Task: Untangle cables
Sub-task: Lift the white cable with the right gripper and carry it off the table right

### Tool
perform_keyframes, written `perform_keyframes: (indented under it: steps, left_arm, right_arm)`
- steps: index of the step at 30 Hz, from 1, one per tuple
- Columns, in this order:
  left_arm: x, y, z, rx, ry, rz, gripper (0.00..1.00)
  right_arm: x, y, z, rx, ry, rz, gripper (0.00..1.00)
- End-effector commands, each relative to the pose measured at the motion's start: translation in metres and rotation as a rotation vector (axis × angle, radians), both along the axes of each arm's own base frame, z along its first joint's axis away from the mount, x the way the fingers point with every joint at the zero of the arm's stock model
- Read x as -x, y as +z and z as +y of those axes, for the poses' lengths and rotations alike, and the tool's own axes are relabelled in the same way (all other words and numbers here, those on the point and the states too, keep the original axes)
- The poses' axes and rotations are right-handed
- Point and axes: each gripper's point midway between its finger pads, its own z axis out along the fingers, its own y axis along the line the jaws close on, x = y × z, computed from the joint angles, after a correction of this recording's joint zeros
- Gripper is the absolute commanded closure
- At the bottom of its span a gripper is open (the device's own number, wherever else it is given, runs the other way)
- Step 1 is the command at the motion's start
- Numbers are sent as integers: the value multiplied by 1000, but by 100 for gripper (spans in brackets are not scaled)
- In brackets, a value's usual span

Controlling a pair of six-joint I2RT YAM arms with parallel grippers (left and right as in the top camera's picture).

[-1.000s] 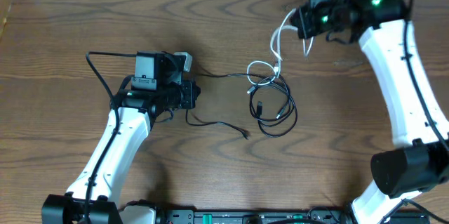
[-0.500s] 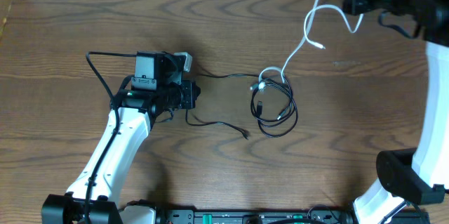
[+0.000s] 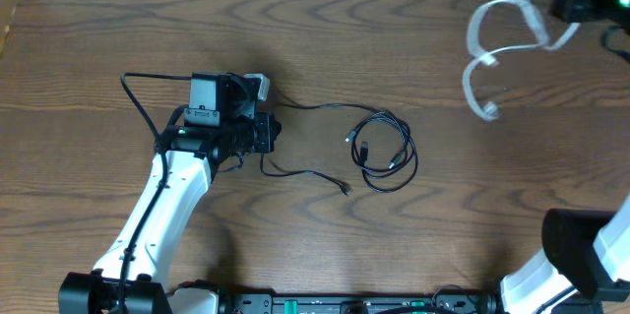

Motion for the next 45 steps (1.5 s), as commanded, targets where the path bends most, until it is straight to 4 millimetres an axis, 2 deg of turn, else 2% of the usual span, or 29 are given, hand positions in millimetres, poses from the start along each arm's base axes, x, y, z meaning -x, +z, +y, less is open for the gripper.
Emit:
perform_keyframes:
  steps: [1, 9, 13, 17, 22, 26, 31, 40, 45]
  left_arm:
    - [3, 0, 2, -11, -8, -12, 92]
    - [1, 1, 2, -10, -8, -24, 92]
    - [-4, 5, 1, -6, -8, -50, 92]
    - [-9, 7, 0, -4, -8, -72, 92]
    - [-8, 7, 0, -4, -8, -71, 92]
    - [-8, 7, 0, -4, -8, -71, 92]
    - [-9, 8, 0, -3, -8, -74, 92]
    - [-9, 8, 0, -4, -8, -76, 92]
    - [-13, 10, 0, -1, -8, -95, 92]
  right_arm:
    - [15, 4, -45, 40, -213, 7, 99]
    - [28, -15, -123, 59, -607, 91, 99]
    - [48, -23, -157, 68, -733, 140, 99]
    - [69, -31, -200, 54, -895, 175, 99]
    - [90, -55, -243, -15, -1029, 258, 99]
    - [98, -70, -266, -114, -1064, 284, 99]
    - [125, -71, -297, -209, -1178, 260, 99]
    - [157, -75, -328, -290, -1300, 240, 99]
    - [165, -102, -352, -291, -1403, 319, 99]
